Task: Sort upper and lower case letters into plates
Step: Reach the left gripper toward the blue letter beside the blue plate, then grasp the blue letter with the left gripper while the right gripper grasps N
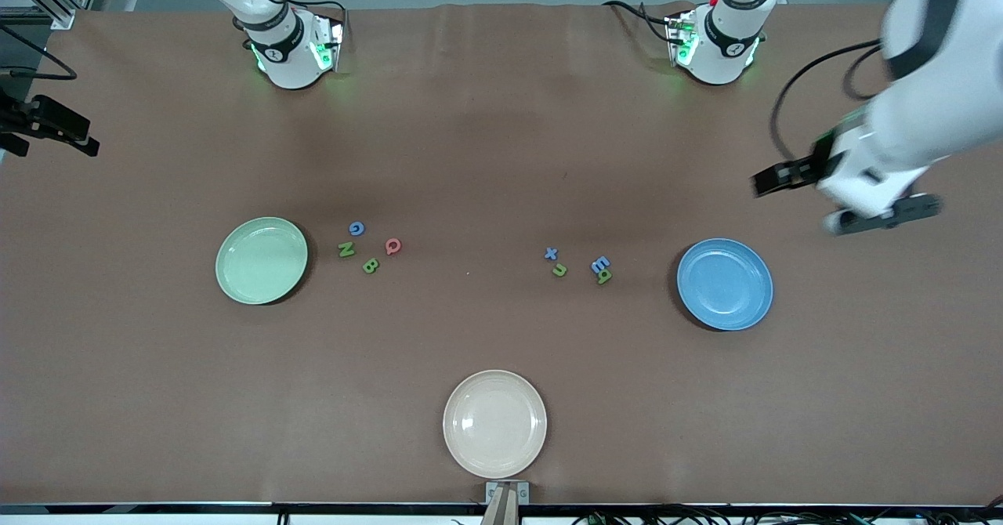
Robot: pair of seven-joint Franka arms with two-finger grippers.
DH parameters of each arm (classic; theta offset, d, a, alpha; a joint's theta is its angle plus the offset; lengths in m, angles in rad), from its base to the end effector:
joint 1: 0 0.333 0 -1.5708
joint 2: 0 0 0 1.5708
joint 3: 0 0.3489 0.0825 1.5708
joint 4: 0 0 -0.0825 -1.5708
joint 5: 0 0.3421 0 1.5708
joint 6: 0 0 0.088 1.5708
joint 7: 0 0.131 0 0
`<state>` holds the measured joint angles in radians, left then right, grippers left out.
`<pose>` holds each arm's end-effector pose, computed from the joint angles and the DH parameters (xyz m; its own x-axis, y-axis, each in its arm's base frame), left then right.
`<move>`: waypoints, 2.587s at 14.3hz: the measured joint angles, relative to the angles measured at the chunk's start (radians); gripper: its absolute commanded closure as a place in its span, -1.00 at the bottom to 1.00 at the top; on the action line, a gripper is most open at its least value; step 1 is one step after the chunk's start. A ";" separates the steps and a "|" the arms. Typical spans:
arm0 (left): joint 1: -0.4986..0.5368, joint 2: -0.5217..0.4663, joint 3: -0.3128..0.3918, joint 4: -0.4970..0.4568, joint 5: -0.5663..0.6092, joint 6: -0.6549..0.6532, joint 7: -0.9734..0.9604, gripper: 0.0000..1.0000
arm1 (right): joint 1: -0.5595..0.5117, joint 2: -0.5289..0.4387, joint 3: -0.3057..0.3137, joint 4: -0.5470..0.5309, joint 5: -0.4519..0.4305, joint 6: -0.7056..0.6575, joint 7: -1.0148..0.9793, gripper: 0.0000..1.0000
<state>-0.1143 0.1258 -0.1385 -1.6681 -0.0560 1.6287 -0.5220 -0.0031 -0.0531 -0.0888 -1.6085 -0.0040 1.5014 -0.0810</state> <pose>0.5246 -0.1386 0.5308 0.9462 0.2705 -0.1775 0.2715 -0.9623 -0.0192 0.4833 -0.0465 0.6379 0.9985 -0.0107 -0.0539 -0.0110 -0.9999 -0.0051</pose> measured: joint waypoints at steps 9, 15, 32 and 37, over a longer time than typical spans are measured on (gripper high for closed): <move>-0.237 0.241 -0.020 -0.112 0.004 0.407 -0.569 -1.00 | 0.005 0.218 0.003 -0.001 0.002 0.131 0.055 -1.00; -0.285 0.341 -0.020 -0.232 0.043 0.702 -0.679 -1.00 | 0.101 0.298 0.010 -0.103 0.164 0.278 0.171 -1.00; -0.286 0.493 -0.018 -0.257 0.172 0.924 -0.786 -0.64 | 0.403 0.455 0.012 -0.607 0.176 1.090 0.235 -0.79; -0.287 0.493 -0.018 -0.257 0.173 0.924 -0.786 -0.15 | 0.403 0.477 0.008 -0.607 0.176 1.093 0.235 -0.56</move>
<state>-0.4010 0.6185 -0.1568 -1.9247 0.1166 2.5529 -1.3077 0.4003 0.4242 -0.0810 -2.2156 0.1724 2.5945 0.1541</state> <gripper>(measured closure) 0.273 0.137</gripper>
